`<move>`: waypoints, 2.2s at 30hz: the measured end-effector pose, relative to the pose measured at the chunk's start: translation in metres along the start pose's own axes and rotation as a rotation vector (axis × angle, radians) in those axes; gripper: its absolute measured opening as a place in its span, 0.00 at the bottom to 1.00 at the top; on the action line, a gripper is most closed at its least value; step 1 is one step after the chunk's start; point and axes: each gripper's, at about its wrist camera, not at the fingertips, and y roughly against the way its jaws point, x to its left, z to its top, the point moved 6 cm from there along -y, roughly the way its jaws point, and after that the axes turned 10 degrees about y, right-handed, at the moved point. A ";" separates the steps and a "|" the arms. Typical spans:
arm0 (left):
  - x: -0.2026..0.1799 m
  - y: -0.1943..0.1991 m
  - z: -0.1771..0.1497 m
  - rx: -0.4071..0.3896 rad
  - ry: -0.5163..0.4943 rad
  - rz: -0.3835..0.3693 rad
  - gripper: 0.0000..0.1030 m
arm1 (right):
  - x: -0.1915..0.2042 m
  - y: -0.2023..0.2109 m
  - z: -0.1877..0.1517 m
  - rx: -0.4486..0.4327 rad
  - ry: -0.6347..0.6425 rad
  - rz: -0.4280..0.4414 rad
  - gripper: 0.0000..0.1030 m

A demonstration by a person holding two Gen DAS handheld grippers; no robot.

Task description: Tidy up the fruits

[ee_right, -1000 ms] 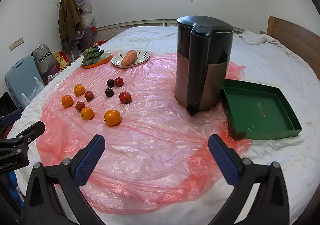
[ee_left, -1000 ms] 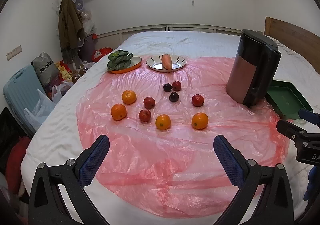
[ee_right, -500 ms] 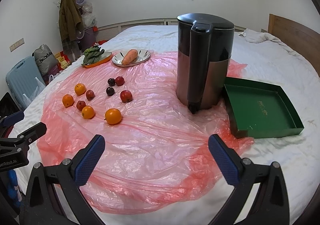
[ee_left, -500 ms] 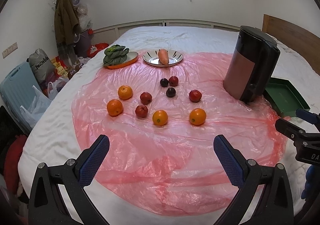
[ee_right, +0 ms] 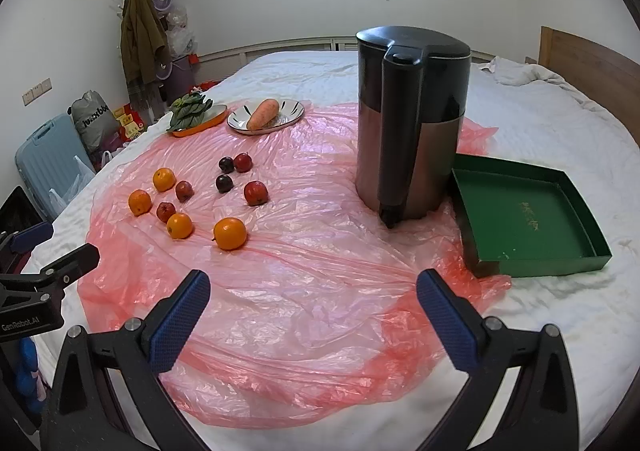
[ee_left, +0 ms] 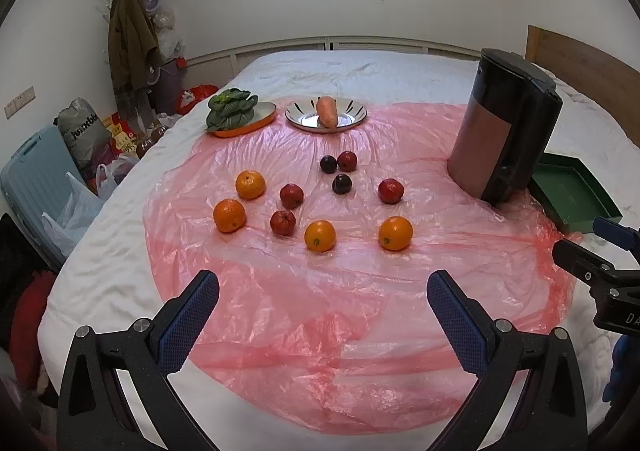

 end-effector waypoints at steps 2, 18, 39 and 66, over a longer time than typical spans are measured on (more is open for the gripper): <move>0.000 -0.001 0.000 0.005 0.000 0.001 0.99 | 0.000 -0.001 0.000 0.003 0.000 0.001 1.00; -0.005 -0.005 -0.001 0.023 0.007 -0.008 0.99 | -0.002 -0.002 -0.002 0.004 -0.003 0.005 1.00; -0.021 -0.010 0.002 0.022 -0.010 -0.031 0.99 | -0.006 -0.008 -0.004 0.004 0.000 0.030 1.00; 0.014 -0.026 0.012 0.021 0.058 -0.010 0.97 | -0.001 -0.024 0.004 -0.017 0.013 0.090 1.00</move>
